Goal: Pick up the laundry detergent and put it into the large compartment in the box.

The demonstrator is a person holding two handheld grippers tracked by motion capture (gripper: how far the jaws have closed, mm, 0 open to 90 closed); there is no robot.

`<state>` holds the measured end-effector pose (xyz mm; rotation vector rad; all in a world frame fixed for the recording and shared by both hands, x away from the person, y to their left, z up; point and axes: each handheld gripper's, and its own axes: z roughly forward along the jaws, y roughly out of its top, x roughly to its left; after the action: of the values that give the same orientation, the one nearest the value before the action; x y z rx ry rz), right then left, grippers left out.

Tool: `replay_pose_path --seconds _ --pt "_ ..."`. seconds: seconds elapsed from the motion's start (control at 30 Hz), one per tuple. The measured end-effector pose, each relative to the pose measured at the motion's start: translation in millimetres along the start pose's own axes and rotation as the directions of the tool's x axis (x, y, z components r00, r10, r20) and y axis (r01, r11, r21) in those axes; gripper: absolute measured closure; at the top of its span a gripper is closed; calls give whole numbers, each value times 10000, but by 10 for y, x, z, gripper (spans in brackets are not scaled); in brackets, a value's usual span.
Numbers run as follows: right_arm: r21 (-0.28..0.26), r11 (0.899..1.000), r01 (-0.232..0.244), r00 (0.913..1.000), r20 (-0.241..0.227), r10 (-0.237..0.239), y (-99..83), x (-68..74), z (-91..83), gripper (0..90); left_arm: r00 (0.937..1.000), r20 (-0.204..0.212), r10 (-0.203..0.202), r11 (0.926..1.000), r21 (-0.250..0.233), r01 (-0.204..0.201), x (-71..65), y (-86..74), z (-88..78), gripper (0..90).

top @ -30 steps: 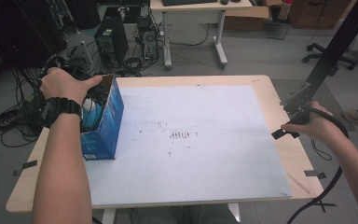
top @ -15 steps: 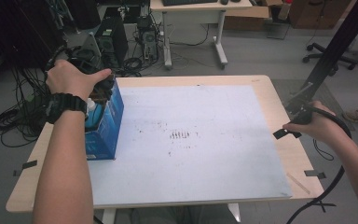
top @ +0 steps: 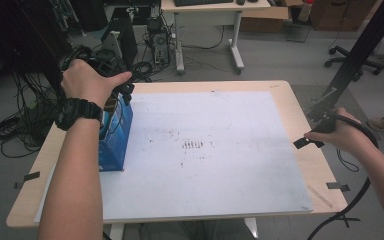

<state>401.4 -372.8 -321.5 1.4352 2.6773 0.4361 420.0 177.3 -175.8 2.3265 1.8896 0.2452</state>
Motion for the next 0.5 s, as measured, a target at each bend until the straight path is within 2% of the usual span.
replay_pose_path --seconds 0.23,0.5 --pt "-15 10000 -35 10000 -24 35 -7 -7 -1 207 9974 121 704 9975 -63 -703 -268 70 10 70" --pt "-95 9999 40 10000 -28 -40 -3 15 -26 207 9891 223 1456 9893 -89 -1454 -618 149 51 69"
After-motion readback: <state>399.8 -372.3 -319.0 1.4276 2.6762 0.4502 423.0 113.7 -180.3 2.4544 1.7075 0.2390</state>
